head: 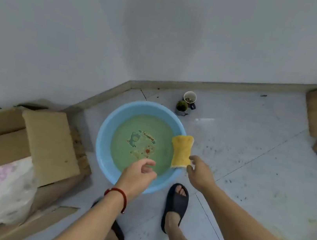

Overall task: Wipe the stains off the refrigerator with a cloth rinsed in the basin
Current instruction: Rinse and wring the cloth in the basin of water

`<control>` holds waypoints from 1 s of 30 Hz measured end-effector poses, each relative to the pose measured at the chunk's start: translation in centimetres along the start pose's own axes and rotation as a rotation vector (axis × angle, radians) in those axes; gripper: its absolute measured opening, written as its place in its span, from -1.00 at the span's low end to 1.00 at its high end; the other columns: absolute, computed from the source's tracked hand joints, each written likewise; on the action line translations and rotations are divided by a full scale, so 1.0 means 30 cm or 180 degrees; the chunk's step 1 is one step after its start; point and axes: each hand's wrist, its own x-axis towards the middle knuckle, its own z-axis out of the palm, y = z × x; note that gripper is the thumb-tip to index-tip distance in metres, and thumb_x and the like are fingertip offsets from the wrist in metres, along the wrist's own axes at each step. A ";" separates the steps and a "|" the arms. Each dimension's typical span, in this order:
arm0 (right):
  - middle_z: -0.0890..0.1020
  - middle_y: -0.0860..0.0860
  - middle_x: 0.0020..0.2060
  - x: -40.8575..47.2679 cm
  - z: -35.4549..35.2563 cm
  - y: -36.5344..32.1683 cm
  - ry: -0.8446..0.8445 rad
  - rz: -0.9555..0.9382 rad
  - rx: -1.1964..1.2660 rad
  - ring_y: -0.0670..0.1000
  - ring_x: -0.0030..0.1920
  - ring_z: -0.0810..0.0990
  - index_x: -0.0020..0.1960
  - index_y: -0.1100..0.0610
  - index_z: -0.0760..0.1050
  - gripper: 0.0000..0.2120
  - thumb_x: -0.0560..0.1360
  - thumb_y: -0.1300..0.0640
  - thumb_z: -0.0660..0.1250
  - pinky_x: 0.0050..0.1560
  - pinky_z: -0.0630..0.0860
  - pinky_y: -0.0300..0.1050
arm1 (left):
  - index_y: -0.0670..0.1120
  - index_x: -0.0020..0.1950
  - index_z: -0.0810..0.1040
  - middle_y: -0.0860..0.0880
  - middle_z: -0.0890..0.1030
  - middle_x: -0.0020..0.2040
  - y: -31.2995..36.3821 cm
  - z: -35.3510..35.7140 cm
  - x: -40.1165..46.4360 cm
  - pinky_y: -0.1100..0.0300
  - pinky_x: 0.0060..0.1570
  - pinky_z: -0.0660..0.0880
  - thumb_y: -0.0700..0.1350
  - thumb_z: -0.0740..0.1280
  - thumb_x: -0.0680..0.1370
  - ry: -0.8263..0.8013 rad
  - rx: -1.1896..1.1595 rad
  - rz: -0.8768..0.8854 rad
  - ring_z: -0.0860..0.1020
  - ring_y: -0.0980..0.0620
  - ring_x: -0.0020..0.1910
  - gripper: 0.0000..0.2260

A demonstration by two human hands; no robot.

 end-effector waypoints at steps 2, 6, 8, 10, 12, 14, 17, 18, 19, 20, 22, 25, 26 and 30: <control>0.30 0.14 0.59 0.173 0.015 0.011 0.0164 -0.0268 -0.0004 0.21 0.51 0.39 0.63 0.13 0.20 -0.49 0.70 0.18 0.19 0.41 0.36 0.06 | 0.07 0.23 0.59 0.05 0.62 0.11 -0.037 0.053 0.171 0.29 -0.14 0.44 -0.14 0.36 0.55 0.0010 -0.0146 -0.0097 0.59 0.12 0.04 -0.73; 0.39 0.11 0.53 0.427 0.002 0.010 0.0284 -0.0384 -0.0078 0.21 0.47 0.42 0.57 0.05 0.29 -0.53 0.69 0.12 0.26 0.40 0.40 0.12 | 0.01 0.21 0.61 0.00 0.63 0.04 -0.080 0.130 0.419 0.25 -0.13 0.45 -0.18 0.37 0.53 -0.0060 -0.0315 -0.0210 0.58 0.10 -0.06 -0.74; 0.56 0.08 0.25 0.455 0.012 0.025 0.0519 -0.0291 -0.0534 0.20 0.22 0.56 0.34 0.07 0.44 -0.71 0.64 0.05 0.32 0.22 0.44 0.09 | 0.03 0.19 0.62 0.01 0.63 0.01 -0.103 0.162 0.495 0.21 -0.06 0.47 -0.18 0.37 0.52 -0.0074 -0.0382 -0.0157 0.58 0.07 -0.04 -0.74; 0.60 0.06 0.05 0.446 0.009 0.012 0.0768 -0.0331 -0.0901 0.20 0.05 0.58 0.13 0.10 0.45 -0.79 0.61 0.01 0.37 0.09 0.40 0.06 | 0.04 0.19 0.62 0.03 0.64 0.04 -0.111 0.178 0.543 0.17 0.04 0.51 -0.19 0.36 0.54 -0.0148 -0.0486 -0.0131 0.59 0.06 0.04 -0.74; 0.55 0.07 -0.01 0.394 0.006 -0.022 0.0830 -0.0532 -0.0701 0.21 -0.05 0.55 0.05 0.13 0.41 -0.77 0.60 0.03 0.40 -0.04 0.45 0.08 | 0.00 0.28 0.60 0.03 0.64 0.16 -0.106 0.181 0.547 0.11 0.19 0.54 -0.20 0.35 0.58 -0.0313 -0.0500 -0.0121 0.59 0.08 0.17 -0.72; 0.49 0.06 -0.01 0.321 0.011 -0.069 0.0719 -0.0775 -0.0244 0.20 -0.09 0.54 0.04 0.14 0.41 -0.76 0.58 0.05 0.43 -0.07 0.51 0.09 | -0.02 0.35 0.56 0.01 0.63 0.21 -0.075 0.178 0.525 0.04 0.25 0.55 -0.13 0.33 0.63 -0.0483 -0.0816 -0.0132 0.60 0.06 0.20 -0.71; 0.62 0.07 -0.05 0.218 0.038 -0.161 0.0196 -0.0705 0.0615 0.16 -0.12 0.63 0.04 0.16 0.49 -0.74 0.57 0.00 0.46 -0.05 0.59 0.06 | 0.05 0.26 0.63 -0.01 0.70 0.12 -0.039 0.142 0.499 -0.11 0.23 0.58 0.15 0.24 0.67 -0.0900 -0.1807 -0.0479 0.67 -0.04 0.08 -0.70; 0.67 0.06 -0.05 0.194 0.047 -0.189 -0.0105 -0.0595 0.1030 0.13 -0.10 0.68 0.06 0.14 0.54 -0.76 0.58 -0.02 0.45 -0.02 0.62 0.04 | 0.05 0.25 0.64 -0.03 0.71 0.11 -0.043 0.123 0.495 -0.15 0.21 0.58 0.21 0.23 0.65 -0.0997 -0.1987 -0.0532 0.68 -0.07 0.07 -0.65; 0.71 0.05 -0.03 0.178 0.056 -0.209 -0.0426 -0.0446 0.1573 0.12 -0.08 0.71 0.10 0.13 0.59 -0.79 0.61 -0.01 0.43 0.03 0.65 0.03 | 0.04 0.28 0.64 -0.05 0.71 0.15 -0.052 0.105 0.495 -0.17 0.21 0.59 0.23 0.26 0.62 -0.0997 -0.2079 -0.0536 0.68 -0.09 0.10 -0.62; 0.73 0.07 -0.01 0.168 0.062 -0.221 -0.0714 -0.0278 0.2146 0.13 -0.07 0.72 0.14 0.14 0.63 -0.82 0.64 0.04 0.39 0.02 0.66 0.03 | 0.03 0.31 0.61 -0.09 0.70 0.18 -0.061 0.086 0.494 -0.19 0.21 0.58 0.21 0.30 0.60 -0.0910 -0.2118 -0.0526 0.67 -0.12 0.12 -0.61; 0.74 0.11 -0.03 0.169 0.081 -0.239 -0.0582 -0.0119 0.2663 0.09 -0.16 0.70 0.13 0.16 0.66 -0.85 0.65 0.17 0.34 -0.15 0.60 -0.01 | -0.01 0.30 0.58 -0.15 0.69 0.16 -0.088 0.042 0.498 -0.14 0.11 0.59 -0.01 0.32 0.62 -0.0554 -0.2149 -0.0552 0.64 -0.14 0.05 -0.73; 0.68 0.02 0.08 0.241 0.155 -0.230 0.0260 0.0146 0.1934 0.01 -0.02 0.67 0.24 0.06 0.58 -0.76 0.62 0.00 0.38 -0.06 0.58 -0.06 | -0.02 0.22 0.57 -0.18 0.67 0.12 -0.141 -0.021 0.523 -0.06 -0.02 0.57 -0.28 0.19 0.61 -0.0236 -0.2406 -0.0716 0.62 -0.15 -0.01 -0.71; 0.63 0.01 0.17 0.261 0.180 -0.238 0.0007 0.0410 0.1955 0.04 0.10 0.65 0.33 0.04 0.51 -0.60 0.60 -0.15 0.38 0.06 0.61 -0.01 | -0.02 0.23 0.56 -0.19 0.67 0.15 -0.159 -0.034 0.528 -0.13 0.03 0.58 -0.29 0.18 0.60 -0.0293 -0.2523 -0.0757 0.63 -0.19 0.02 -0.69; 0.68 0.03 0.21 0.335 0.265 -0.273 -0.1141 0.1043 0.2647 0.11 0.24 0.64 0.32 0.08 0.55 -0.46 0.58 -0.33 0.30 0.34 0.52 0.22 | -0.06 0.25 0.56 -0.26 0.64 0.23 -0.216 -0.059 0.543 -0.36 0.21 0.52 -0.22 0.21 0.59 -0.0574 -0.2640 -0.0932 0.61 -0.32 0.20 -0.72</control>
